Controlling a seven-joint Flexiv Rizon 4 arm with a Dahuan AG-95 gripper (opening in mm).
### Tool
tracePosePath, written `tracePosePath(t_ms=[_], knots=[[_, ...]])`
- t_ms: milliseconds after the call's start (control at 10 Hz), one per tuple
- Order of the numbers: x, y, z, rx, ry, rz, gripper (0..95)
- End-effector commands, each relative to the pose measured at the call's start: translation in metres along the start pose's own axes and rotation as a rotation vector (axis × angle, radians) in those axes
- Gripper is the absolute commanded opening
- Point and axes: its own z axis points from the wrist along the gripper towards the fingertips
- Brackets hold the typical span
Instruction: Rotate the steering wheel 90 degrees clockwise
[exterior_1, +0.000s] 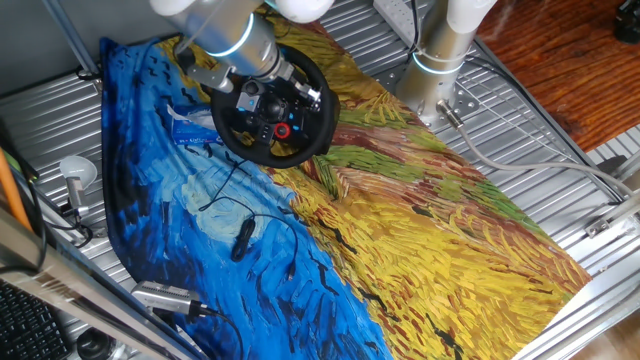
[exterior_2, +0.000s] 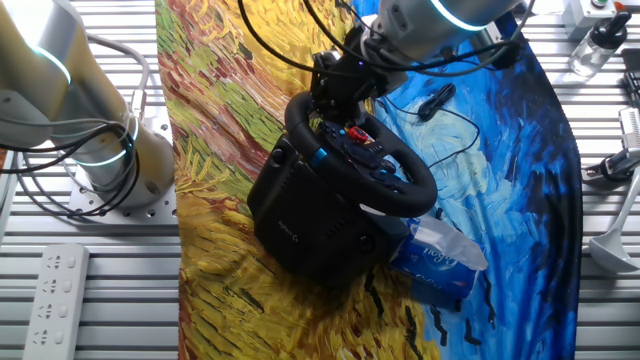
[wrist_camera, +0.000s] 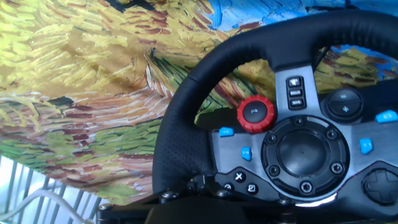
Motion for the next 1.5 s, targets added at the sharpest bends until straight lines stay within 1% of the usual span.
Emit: tracePosePath(t_ms=[100,700,900,1000,1200,1500], knots=[[0.0021,-0.0012,0.0022,0.002,-0.006,-0.009,0.0],[-0.0015,0.0017,0.0058,0.010,-0.020,0.014,0.0],[-0.0018,0.0014,0.0067,0.014,-0.027,0.021,0.0],[-0.0023,0.0013,0.0074,0.020,-0.038,0.023,0.0],[-0.0041,0.0003,0.0082,0.025,-0.048,0.026,0.0],[-0.0050,0.0005,0.0080,0.026,-0.055,0.032,0.0]])
